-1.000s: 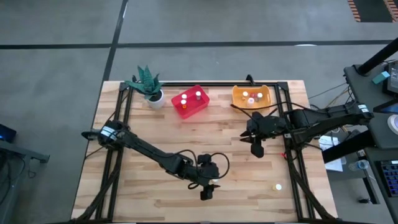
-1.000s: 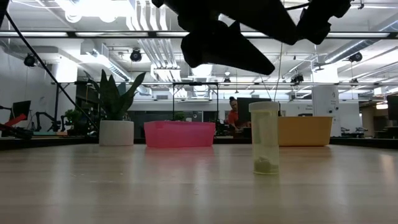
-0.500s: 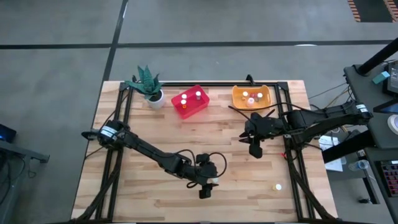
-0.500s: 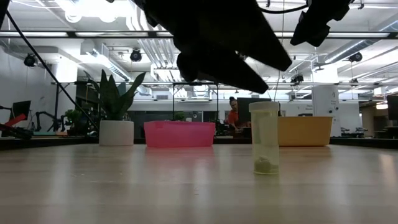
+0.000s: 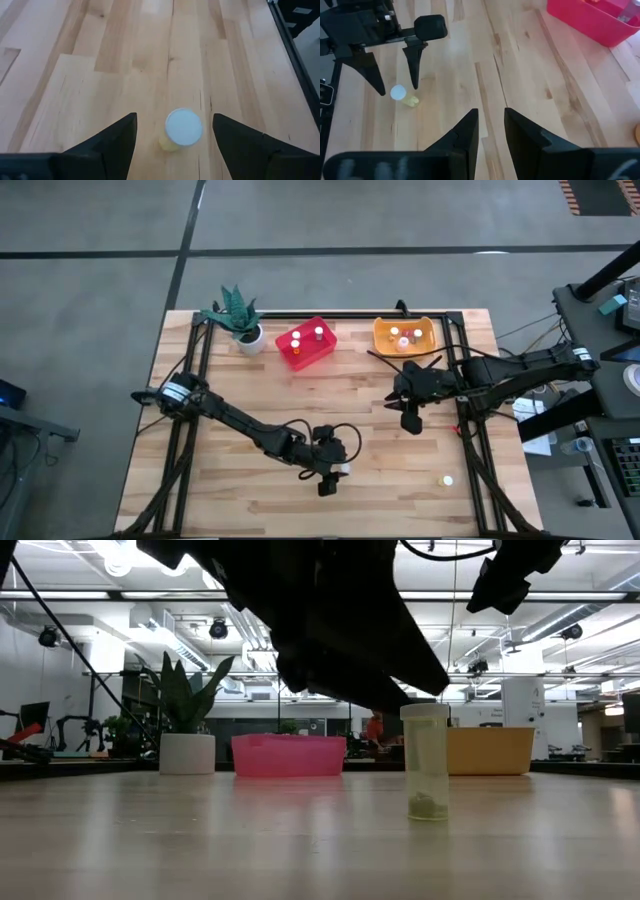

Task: Pick and place medicine bottles into bin by pill shape (circle, oval)
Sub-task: Put the left yellow tablet bottle into the pink bin

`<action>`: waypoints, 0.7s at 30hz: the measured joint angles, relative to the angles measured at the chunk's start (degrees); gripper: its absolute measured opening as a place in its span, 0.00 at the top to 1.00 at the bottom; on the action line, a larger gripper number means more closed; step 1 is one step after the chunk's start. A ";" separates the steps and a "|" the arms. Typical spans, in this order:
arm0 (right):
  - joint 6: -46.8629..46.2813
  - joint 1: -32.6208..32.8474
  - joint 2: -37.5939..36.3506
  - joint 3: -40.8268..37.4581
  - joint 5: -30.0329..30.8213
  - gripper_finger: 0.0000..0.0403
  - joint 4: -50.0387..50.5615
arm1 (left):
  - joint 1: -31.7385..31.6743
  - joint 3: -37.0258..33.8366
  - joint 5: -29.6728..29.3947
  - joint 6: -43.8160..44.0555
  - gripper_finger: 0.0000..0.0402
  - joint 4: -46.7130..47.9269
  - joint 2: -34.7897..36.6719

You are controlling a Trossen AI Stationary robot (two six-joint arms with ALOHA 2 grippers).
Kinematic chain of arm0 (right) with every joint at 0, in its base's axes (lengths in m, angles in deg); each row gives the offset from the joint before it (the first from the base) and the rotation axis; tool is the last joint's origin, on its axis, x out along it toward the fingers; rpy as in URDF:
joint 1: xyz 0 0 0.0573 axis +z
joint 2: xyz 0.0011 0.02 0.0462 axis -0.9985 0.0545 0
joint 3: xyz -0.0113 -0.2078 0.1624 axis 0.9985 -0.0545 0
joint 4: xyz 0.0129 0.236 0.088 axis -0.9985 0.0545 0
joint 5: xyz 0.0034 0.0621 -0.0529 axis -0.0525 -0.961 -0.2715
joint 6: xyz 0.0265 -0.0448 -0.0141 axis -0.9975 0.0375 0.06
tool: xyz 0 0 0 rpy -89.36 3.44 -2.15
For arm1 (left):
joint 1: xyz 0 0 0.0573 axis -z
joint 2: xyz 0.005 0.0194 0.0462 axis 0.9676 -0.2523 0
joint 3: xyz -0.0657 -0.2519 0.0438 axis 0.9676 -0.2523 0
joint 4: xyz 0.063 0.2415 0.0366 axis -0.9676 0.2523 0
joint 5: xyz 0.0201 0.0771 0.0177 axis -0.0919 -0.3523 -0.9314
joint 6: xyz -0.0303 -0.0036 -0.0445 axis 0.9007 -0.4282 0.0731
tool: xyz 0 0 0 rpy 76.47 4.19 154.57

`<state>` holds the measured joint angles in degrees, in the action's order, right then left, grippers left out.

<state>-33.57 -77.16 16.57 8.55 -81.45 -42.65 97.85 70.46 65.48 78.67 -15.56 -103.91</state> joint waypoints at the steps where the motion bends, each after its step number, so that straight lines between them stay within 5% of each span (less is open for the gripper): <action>1: 0.00 0.00 0.00 0.00 0.00 0.79 0.00 | -0.02 0.00 -0.02 0.00 0.39 -0.46 -0.44; 13: -0.03 0.00 0.02 0.00 0.11 0.79 0.28 | -0.36 -0.09 0.51 -1.10 0.41 -6.14 -4.00; 21: -0.02 0.00 0.02 0.00 0.15 0.79 0.41 | -0.34 0.00 0.41 -1.22 0.57 -5.35 -3.80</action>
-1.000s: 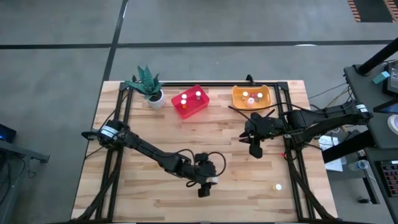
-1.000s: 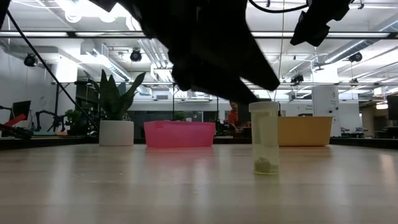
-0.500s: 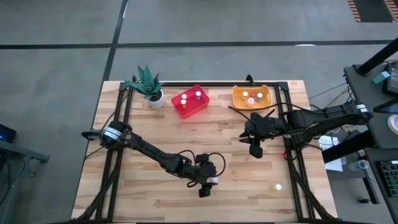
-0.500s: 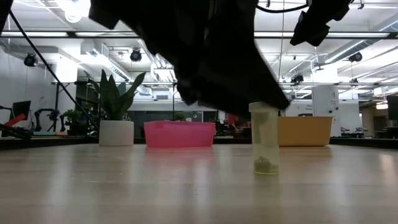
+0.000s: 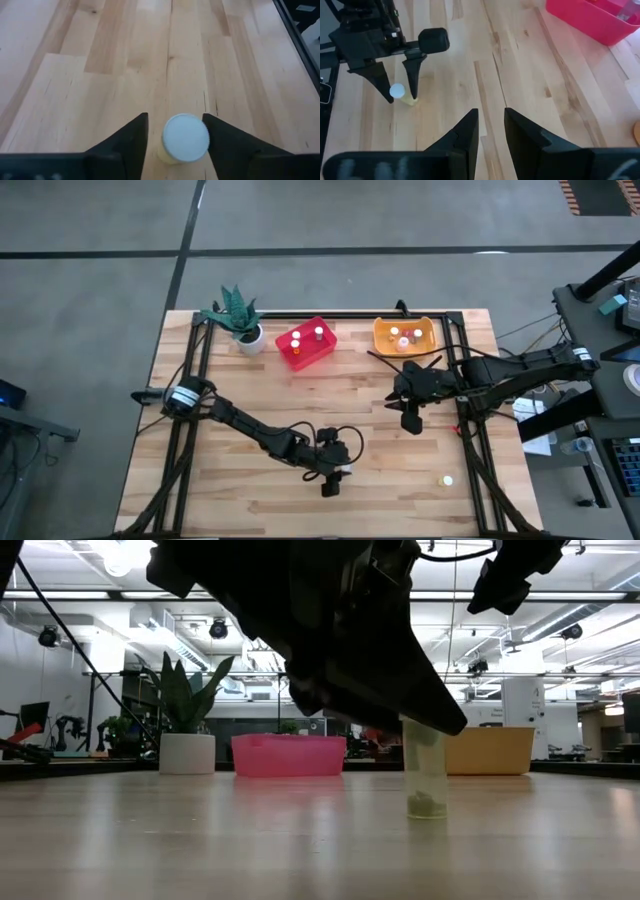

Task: Pick and place medicine bottles into bin by pill shape (circle, oval)
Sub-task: Put the left yellow tablet bottle into the pink bin

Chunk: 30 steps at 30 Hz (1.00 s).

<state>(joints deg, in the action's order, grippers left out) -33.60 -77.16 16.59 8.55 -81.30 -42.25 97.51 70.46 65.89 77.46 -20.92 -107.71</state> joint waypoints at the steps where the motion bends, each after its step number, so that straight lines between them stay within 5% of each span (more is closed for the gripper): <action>1: 0.00 0.00 0.00 0.00 0.00 0.79 0.00 | 0.00 0.03 -0.01 0.01 0.60 -0.01 0.02; 9: 0.02 0.00 0.00 0.00 0.00 0.79 -0.01 | 0.00 0.35 -0.01 0.15 0.77 -0.01 0.07; 21: 0.66 0.00 0.00 0.00 0.02 0.79 -0.01 | -1.34 0.48 -9.78 -0.25 0.77 9.56 8.64; 30: -0.24 0.00 -0.02 0.00 0.67 0.79 -0.54 | -11.14 0.26 -14.16 -0.55 0.76 21.08 16.07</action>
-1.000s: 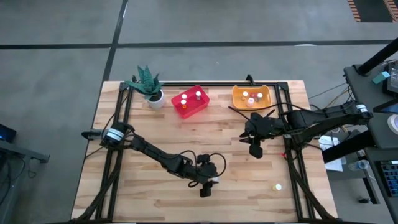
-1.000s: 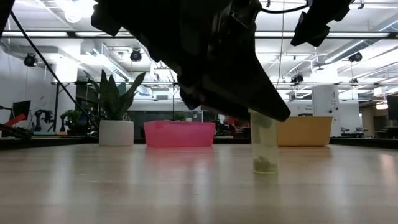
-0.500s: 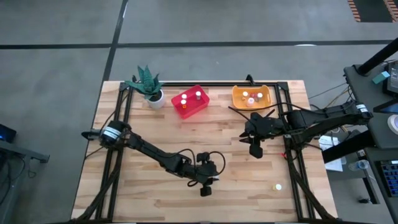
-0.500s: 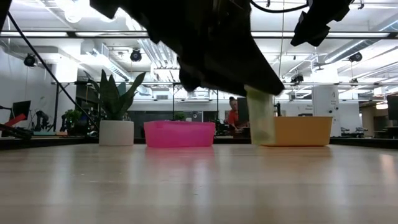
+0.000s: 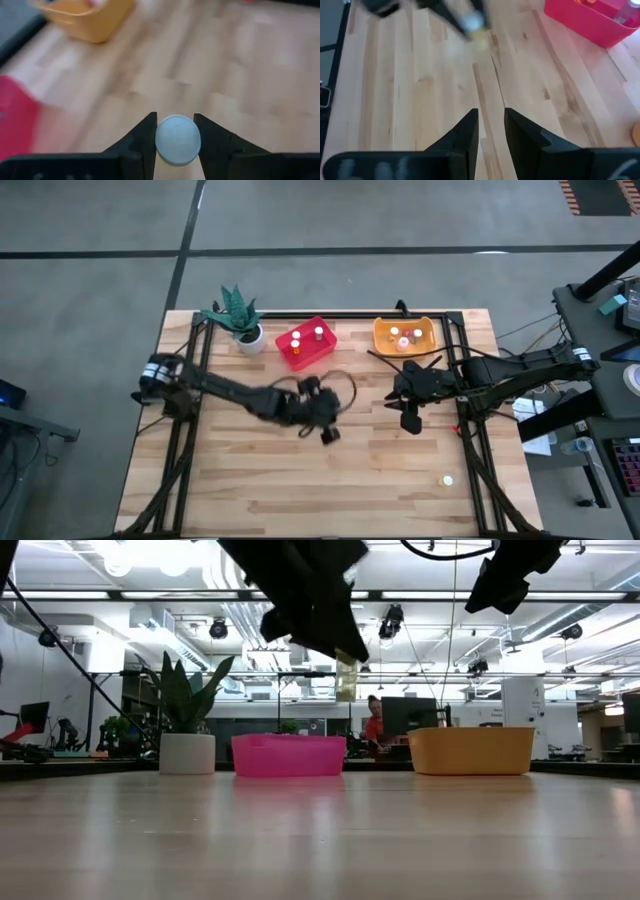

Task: Pick and place medicine bottles into bin by pill shape (circle, oval)
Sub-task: Put the left yellow tablet bottle into the pink bin

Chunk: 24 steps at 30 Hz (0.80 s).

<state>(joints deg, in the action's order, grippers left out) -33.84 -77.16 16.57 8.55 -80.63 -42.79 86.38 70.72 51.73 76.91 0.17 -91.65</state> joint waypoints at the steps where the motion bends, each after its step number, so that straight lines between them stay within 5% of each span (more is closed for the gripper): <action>1: -0.34 0.00 0.02 0.00 0.31 0.79 -0.04 | -1.48 -0.08 -0.10 -0.63 0.76 0.28 0.19; 12: -3.84 -0.02 0.00 0.00 1.95 0.79 -0.08 | -18.11 -0.30 -0.41 -5.71 0.76 -0.04 2.22; 24: -4.91 -0.02 0.00 0.00 7.72 0.79 -0.95 | -29.03 -0.89 -0.29 -3.44 0.76 -2.29 1.13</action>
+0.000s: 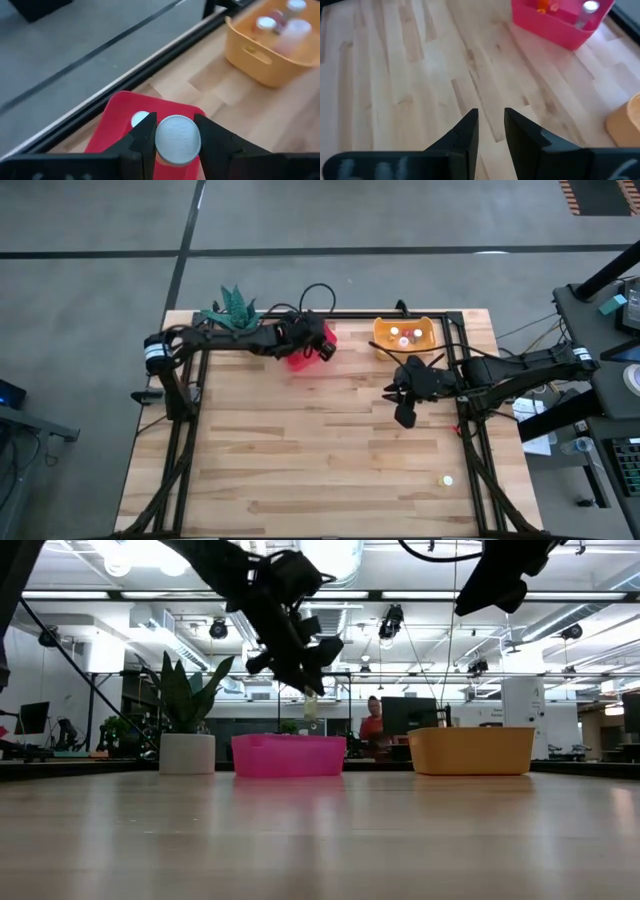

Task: Pick and place medicine bottles into bin by pill shape (circle, oval)
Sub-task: Put the left yellow tablet bottle into the pink bin

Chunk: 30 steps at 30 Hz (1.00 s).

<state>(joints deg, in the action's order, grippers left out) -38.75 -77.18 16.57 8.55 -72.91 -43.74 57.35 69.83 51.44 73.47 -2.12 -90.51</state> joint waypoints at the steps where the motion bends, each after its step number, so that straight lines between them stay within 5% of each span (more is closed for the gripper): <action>1: 0.00 0.00 0.00 0.00 0.58 0.79 -0.12 | -0.52 -0.65 0.09 1.11 0.76 -0.95 -0.05; 8: -0.37 -1.62 0.00 0.00 1.97 0.79 -0.33 | -1.40 -8.13 -0.53 5.74 0.76 -11.26 -0.37; 30: -2.00 -3.82 0.00 0.02 1.57 0.79 -0.59 | -3.26 -17.58 -3.56 11.68 0.76 -19.79 -0.92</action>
<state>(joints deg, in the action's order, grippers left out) -40.75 -81.00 16.57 8.57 -71.34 -44.34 54.09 52.25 47.89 85.14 -21.92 -91.43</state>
